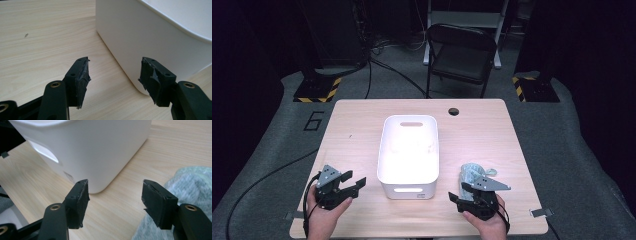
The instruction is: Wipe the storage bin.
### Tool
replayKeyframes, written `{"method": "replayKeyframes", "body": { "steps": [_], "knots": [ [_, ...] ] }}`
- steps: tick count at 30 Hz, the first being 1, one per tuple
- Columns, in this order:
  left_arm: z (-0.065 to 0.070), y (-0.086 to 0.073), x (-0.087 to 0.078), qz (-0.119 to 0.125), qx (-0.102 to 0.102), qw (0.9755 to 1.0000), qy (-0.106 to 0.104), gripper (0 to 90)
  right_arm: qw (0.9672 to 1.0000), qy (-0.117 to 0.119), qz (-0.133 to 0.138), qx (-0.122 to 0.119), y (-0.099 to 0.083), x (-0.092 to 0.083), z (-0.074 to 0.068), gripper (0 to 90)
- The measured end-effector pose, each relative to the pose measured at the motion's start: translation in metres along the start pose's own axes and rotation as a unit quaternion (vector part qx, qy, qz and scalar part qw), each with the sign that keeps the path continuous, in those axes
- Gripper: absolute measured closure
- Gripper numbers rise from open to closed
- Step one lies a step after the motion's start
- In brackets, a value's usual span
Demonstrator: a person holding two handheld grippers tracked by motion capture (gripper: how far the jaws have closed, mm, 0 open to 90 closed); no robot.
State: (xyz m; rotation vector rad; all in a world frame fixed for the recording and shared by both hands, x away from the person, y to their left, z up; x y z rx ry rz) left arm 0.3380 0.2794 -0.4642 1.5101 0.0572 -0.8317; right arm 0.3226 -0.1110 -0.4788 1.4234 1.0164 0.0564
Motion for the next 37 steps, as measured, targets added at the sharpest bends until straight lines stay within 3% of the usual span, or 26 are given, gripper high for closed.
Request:
{"method": "replayKeyframes", "body": {
  "steps": [5,8,12,15,18,23,28,37],
  "knots": [
    [-0.001,-0.013,0.005,-0.003,0.003,1.0000,-0.008,40.5,1.0000,-0.003,0.001,0.001,-0.015,0.003,0.002,38.3],
    [-0.002,-0.021,0.011,-0.013,0.001,0.9998,-0.014,40.8,0.9997,-0.009,-0.016,-0.014,-0.022,0.010,0.002,38.3],
    [-0.004,-0.029,0.020,-0.025,-0.007,0.9994,-0.022,42.3,0.9991,-0.020,-0.018,-0.032,-0.025,0.014,-0.004,38.4],
    [-0.002,-0.032,0.025,-0.024,-0.010,0.9993,-0.026,42.3,0.9992,-0.017,-0.019,-0.031,-0.029,0.018,-0.006,38.5],
    [0.001,-0.034,0.026,-0.026,-0.012,0.9991,-0.030,42.4,0.9986,-0.013,-0.038,-0.033,-0.034,0.025,-0.010,38.5],
    [0.001,-0.036,0.030,-0.032,-0.009,0.9990,-0.029,42.4,0.9973,-0.016,-0.049,-0.053,-0.037,0.029,-0.014,38.4],
    [0.002,-0.037,0.036,-0.040,-0.012,0.9985,-0.034,43.7,0.9976,-0.021,-0.046,-0.048,-0.038,0.028,-0.012,38.4],
    [0.005,-0.036,0.044,-0.048,0.007,0.9985,-0.026,44.9,0.9987,-0.018,-0.033,-0.033,-0.038,0.023,-0.007,37.1]
  ]
}}
Point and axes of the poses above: each handheld gripper's, and its own axes: x roughly forward along the jaws, y roughly out of its top, z roughly to its right, the point moved 4 cm from there along x, roughly forward along the jaws
